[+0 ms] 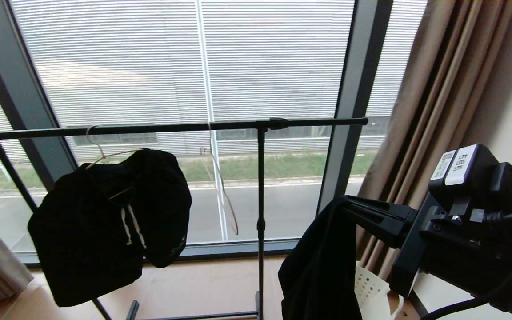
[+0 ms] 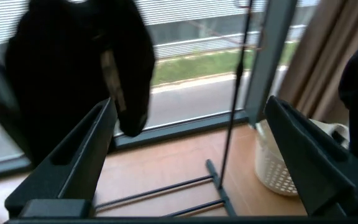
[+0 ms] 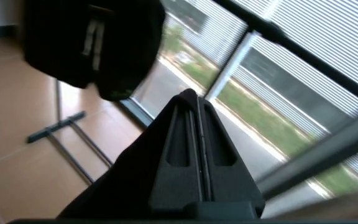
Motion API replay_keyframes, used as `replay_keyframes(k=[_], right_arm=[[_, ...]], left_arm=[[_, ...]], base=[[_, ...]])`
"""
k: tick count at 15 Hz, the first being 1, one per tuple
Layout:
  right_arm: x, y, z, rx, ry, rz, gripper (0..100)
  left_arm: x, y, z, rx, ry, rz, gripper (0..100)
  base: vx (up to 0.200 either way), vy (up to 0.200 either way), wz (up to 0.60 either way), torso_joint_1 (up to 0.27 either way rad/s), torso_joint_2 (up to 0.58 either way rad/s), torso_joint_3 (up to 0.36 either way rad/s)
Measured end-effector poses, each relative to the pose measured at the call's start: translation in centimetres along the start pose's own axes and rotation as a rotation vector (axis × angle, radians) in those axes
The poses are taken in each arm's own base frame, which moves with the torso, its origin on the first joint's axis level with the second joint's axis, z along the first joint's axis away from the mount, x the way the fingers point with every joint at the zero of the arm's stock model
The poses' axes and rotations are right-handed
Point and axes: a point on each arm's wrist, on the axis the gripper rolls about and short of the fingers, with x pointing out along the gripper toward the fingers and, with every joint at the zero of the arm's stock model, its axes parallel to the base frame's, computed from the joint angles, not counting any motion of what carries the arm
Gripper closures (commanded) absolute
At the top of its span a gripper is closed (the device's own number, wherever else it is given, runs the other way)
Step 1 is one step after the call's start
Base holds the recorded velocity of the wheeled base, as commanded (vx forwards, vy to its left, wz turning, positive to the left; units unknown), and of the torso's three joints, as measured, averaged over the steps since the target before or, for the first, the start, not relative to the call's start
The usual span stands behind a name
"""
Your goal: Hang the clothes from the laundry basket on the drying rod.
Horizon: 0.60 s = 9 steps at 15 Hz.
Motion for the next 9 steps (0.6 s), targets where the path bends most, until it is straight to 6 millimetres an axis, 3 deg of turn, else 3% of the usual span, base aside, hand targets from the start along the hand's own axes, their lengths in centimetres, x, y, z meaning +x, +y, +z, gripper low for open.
replay_keyframes(k=[1, 9], right_arm=[[-0.02, 0.0, -0.03, 0.0, 0.0, 0.0, 100], [-0.13, -0.01, -0.07, 0.0, 0.0, -0.001, 100]], left_arm=[[0.0, 0.0, 0.0, 0.0, 0.0, 0.0, 0], [0.0, 0.0, -0.01, 0.0, 0.001, -0.002, 0]], base=[[0.0, 0.0, 0.0, 0.0, 0.0, 0.0], [0.0, 0.2, 0.0, 0.001, 0.0, 0.003]])
